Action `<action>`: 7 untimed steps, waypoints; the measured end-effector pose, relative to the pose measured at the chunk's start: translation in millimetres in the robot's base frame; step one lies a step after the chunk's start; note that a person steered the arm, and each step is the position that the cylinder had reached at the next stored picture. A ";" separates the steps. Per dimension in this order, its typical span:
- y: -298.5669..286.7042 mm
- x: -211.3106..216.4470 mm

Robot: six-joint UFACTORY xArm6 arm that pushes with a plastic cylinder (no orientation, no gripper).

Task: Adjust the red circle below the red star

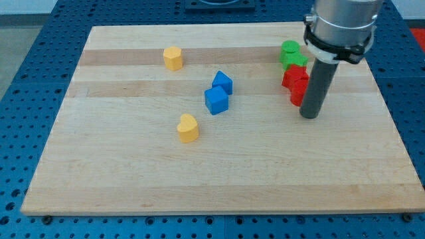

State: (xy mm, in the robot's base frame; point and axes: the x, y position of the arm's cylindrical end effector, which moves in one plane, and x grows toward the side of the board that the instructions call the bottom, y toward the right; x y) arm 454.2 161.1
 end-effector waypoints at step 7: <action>16.2 -28.6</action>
State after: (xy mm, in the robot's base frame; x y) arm 425.6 177.3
